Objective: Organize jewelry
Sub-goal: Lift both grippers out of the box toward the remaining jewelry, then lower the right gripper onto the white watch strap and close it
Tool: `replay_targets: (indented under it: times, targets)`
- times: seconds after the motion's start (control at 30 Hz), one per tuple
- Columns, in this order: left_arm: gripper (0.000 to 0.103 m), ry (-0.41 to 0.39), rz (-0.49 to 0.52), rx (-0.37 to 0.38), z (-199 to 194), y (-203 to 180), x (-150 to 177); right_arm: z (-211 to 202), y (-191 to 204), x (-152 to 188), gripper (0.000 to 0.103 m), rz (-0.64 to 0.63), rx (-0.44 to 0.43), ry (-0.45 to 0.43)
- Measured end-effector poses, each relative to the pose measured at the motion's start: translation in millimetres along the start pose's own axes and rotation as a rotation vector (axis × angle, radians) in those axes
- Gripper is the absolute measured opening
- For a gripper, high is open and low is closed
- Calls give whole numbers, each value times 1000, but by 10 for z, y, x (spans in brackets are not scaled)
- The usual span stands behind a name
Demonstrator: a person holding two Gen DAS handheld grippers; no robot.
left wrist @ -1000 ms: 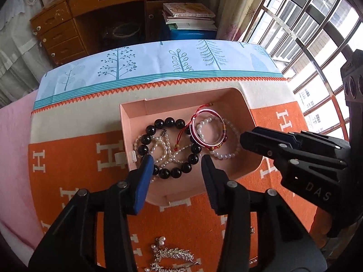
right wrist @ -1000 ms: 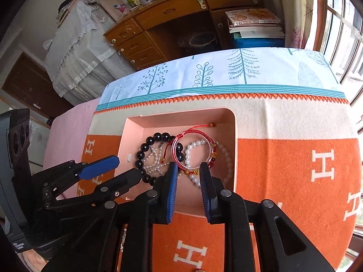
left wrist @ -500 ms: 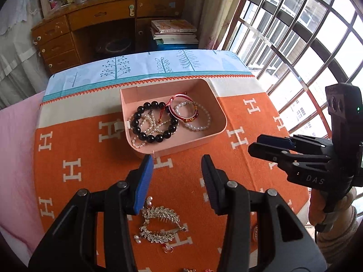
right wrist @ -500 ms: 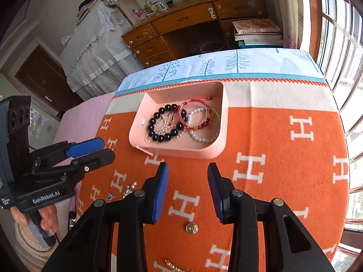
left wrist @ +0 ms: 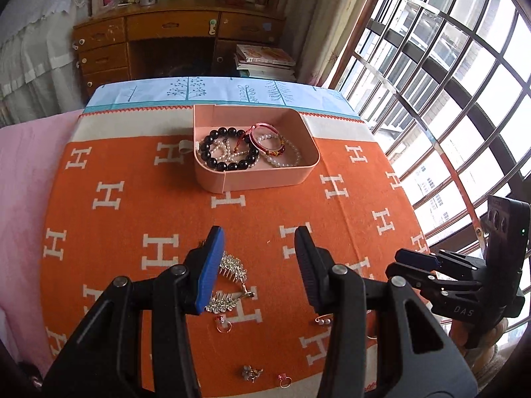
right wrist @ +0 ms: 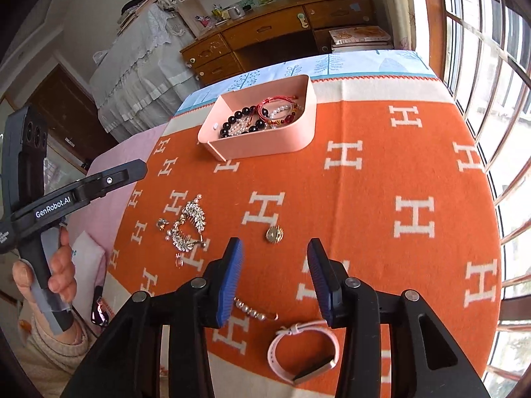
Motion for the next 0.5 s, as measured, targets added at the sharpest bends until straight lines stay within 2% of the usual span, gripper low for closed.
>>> replay_targets:
  times: [0.1,0.23,0.4,0.5]
  targets:
    - [41,6,-11,-37,15,-11,176,-39,-33,165,44,60,-14,33]
    - [41,36,-29,-48,97,-8,383,11,-42,367,47,112,-16,97]
    - [41,52,-2,-126,210,-34,574,200,-139,583,47,208,-15,196]
    - [41,76,-13,-105,281,-22,661,295,-247,650,47,280,-15,223]
Point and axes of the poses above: each gripper's, at about its wrist camera, not at the fingertips, and z roughly the way its jaws point, y to its left, x to its underside, the point moved 1 cm from there along z, roughly the way its jaws point, and after that the axes turned 9 degrees about z, right-handed, at the moved point
